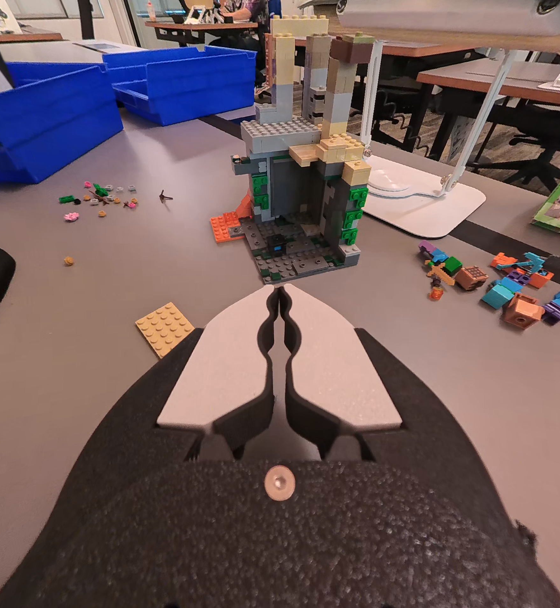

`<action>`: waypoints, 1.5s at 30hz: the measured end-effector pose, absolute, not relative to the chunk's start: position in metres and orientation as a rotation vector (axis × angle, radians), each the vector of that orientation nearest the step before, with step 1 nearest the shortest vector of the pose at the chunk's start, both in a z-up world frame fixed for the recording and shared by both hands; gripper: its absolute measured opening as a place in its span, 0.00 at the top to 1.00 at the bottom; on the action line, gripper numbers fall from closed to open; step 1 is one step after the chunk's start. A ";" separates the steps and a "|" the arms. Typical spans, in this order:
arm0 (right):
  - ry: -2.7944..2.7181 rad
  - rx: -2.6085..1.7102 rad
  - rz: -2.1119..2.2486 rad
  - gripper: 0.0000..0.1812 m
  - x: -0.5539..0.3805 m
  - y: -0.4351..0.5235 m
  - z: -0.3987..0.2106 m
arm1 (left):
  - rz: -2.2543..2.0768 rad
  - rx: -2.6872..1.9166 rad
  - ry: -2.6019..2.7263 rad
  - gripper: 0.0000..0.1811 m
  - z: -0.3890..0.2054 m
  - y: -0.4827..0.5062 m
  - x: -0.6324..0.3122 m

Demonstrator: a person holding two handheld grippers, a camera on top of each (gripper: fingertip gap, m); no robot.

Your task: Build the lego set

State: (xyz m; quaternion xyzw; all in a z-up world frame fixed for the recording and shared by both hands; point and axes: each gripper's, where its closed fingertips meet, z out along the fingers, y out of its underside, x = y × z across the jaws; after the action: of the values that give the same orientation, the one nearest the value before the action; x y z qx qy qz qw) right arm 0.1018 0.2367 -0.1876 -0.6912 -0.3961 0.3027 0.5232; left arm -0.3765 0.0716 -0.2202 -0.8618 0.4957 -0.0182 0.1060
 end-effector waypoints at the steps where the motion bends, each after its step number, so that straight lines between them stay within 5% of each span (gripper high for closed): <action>1: -0.957 -1.651 0.728 1.00 0.101 0.236 -0.187 | -0.087 -2.532 1.405 0.94 -0.209 0.071 -0.372; 11: -1.453 -1.294 0.709 0.91 0.035 0.167 -0.163 | -0.636 -2.230 1.288 0.94 -0.115 0.057 -0.231; 21: -1.825 -0.863 0.630 0.86 -0.032 0.099 -0.138 | -0.937 -2.090 1.483 0.94 -0.150 0.067 -0.093; 32: -1.922 -0.747 0.541 0.83 -0.037 0.082 -0.155 | -1.177 -2.111 1.509 0.94 -0.174 0.072 -0.043; 37: -1.975 -0.671 0.493 0.92 -0.034 0.072 -0.165 | -1.240 -2.106 1.519 0.93 -0.177 0.068 -0.031; 45: -1.826 -1.100 0.877 0.95 -0.005 0.103 -0.172 | -1.012 -1.908 1.406 0.84 -0.173 0.091 -0.026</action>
State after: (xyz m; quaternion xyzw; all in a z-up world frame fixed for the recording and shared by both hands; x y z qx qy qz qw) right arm -0.0052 0.1032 -0.1720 -0.4360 -0.7239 0.3477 0.4062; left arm -0.0255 0.0914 -0.1727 -0.7111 0.5239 -0.3771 0.2788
